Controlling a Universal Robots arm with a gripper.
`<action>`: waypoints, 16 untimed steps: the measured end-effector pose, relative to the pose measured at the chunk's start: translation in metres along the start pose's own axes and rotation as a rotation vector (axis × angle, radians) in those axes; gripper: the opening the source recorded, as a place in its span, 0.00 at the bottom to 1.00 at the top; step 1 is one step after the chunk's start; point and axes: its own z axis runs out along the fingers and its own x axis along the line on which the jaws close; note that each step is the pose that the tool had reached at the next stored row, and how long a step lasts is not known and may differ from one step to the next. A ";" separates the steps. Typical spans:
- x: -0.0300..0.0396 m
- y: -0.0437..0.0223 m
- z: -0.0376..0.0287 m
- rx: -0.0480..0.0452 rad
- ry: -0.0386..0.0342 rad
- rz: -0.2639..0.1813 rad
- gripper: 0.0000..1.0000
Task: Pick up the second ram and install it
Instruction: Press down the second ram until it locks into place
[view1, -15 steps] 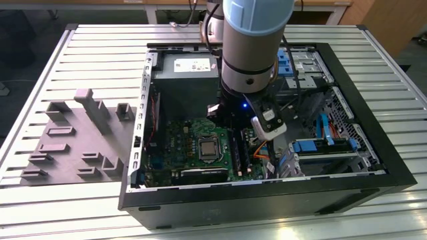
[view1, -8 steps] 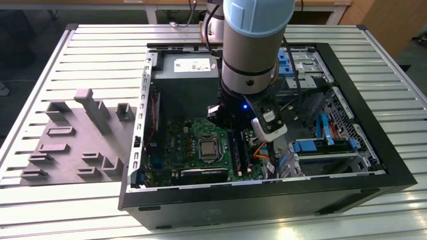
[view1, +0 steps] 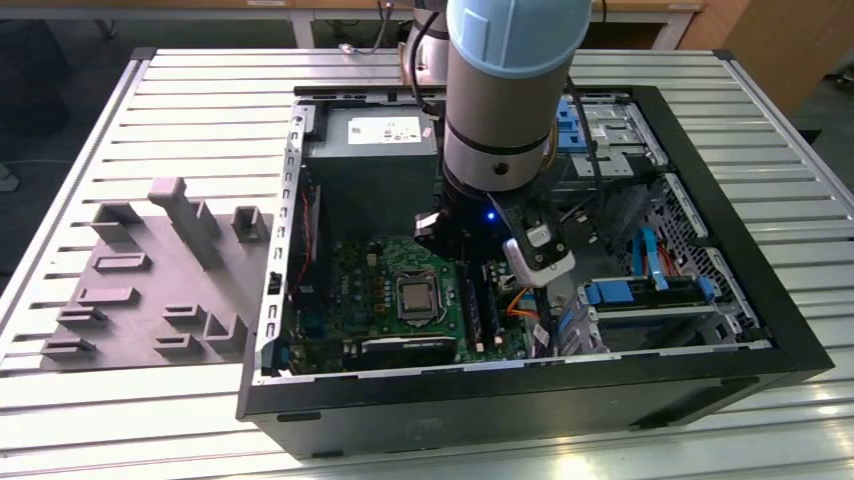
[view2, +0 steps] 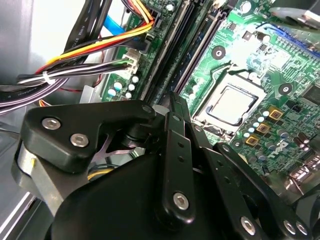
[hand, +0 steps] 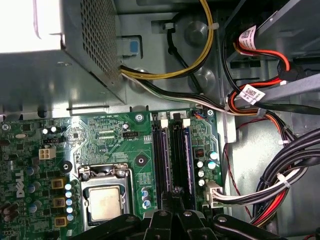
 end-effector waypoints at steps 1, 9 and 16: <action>0.0000 -0.0004 0.0000 0.0001 0.0000 0.000 0.11; -0.0002 -0.0020 0.0003 0.0000 0.0000 0.000 0.11; -0.0005 -0.0049 0.0006 0.0000 0.0000 0.000 0.11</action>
